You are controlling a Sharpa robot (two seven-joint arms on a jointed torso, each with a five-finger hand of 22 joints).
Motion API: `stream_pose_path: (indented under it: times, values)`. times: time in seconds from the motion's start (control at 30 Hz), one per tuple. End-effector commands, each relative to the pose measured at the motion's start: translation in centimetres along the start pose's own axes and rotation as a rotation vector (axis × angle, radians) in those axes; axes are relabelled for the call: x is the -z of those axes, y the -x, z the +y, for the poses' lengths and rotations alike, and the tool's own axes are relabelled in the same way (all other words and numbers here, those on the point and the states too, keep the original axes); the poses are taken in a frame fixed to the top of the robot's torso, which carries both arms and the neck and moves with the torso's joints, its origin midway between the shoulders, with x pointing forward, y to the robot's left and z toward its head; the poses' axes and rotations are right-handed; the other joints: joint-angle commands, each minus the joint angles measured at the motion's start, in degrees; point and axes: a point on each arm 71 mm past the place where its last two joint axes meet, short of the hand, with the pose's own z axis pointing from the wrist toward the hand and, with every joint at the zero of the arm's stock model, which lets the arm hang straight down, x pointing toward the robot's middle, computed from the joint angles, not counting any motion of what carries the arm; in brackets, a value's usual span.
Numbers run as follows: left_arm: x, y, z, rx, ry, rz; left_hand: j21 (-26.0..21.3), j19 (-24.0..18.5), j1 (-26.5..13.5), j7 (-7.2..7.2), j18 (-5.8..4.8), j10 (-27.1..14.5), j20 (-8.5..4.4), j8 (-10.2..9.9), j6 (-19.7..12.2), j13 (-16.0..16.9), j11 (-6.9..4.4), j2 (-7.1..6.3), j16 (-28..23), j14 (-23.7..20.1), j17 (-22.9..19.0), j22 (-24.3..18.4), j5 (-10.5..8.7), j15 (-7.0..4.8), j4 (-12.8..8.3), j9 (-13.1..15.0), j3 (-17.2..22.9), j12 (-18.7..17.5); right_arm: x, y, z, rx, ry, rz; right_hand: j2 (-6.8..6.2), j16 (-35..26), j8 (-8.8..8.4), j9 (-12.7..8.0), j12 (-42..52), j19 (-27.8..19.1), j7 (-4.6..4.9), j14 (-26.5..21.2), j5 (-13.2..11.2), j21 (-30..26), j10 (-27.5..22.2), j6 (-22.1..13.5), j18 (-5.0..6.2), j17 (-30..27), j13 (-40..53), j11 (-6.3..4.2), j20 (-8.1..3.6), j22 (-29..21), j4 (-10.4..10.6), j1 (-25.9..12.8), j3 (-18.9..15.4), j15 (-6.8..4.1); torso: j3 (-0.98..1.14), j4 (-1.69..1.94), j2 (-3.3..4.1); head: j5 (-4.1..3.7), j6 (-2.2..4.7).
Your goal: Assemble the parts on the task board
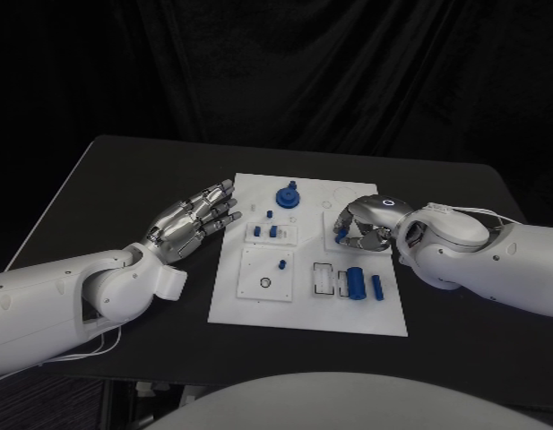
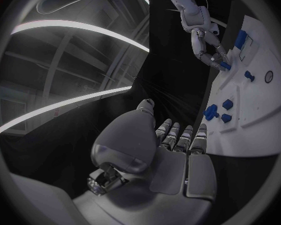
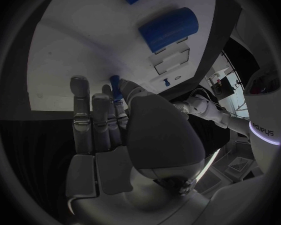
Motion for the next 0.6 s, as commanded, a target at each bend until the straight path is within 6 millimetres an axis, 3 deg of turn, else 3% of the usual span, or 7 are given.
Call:
stream_pose_path:
  times: [0.03, 0.43, 0.6]
  values:
    - [0.0, -0.2, 0.0, 0.010, -0.008, 0.015, 0.3, 0.1, 0.5, 0.34, 0.33, 0.3, 0.47, 0.3, 0.1, 0.1, 0.10, 0.19, 0.2, 0.1, 0.1, 0.0, 0.36, 0.35, -0.3, 0.1, -0.1, 0.3, 0.1, 0.2, 0.2, -0.006, 0.019, -0.046, 0.01, 0.4, 0.93, 0.6, -0.8, 0.7, -0.11, 0.6, 0.6, 1.0, 1.8, 1.8, -0.82, 0.3, -0.3, -0.30, -0.11, 3.9, -0.4, 1.1, 1.0, -0.17, 0.00, 0.02, 0.02, 0.13, -0.01]
    - [0.2, -0.1, 0.1, 0.012, 0.000, 0.014, 0.3, 0.1, 0.6, 1.15, 0.38, 0.3, 0.52, 0.5, 1.0, 0.1, 0.09, 0.35, 0.3, 0.1, 0.1, 0.0, 0.40, 0.35, -0.5, 0.2, 0.2, 0.4, 0.8, 1.0, 0.6, -0.047, 0.025, -0.121, -0.22, 1.0, 3.46, 3.1, -2.8, 1.6, -1.36, 2.0, 1.8, 3.6, 6.6, 6.0, -1.12, 1.4, -1.0, -1.47, -1.05, 4.3, -1.9, 1.9, 1.7, -1.22, 0.01, -0.02, 0.00, 0.58, -0.01]
    - [0.2, -0.1, 0.1, 0.011, 0.006, 0.012, 0.3, 0.1, 0.6, 1.39, 0.40, 0.3, 0.55, 0.7, 1.6, 0.1, 0.19, 0.38, 0.4, 0.1, 0.1, 0.1, 0.43, 0.35, -0.6, 0.3, 0.2, 0.4, 1.6, 1.9, 0.6, -0.062, 0.012, -0.138, -0.38, 0.9, 3.70, 3.5, -3.1, 1.7, -1.47, 2.1, 1.8, 3.8, 7.0, 6.3, -1.14, 1.3, -1.0, -1.59, -1.15, 4.3, -1.8, 1.5, 1.6, -1.24, 0.05, -0.06, 0.00, 0.69, -0.01]
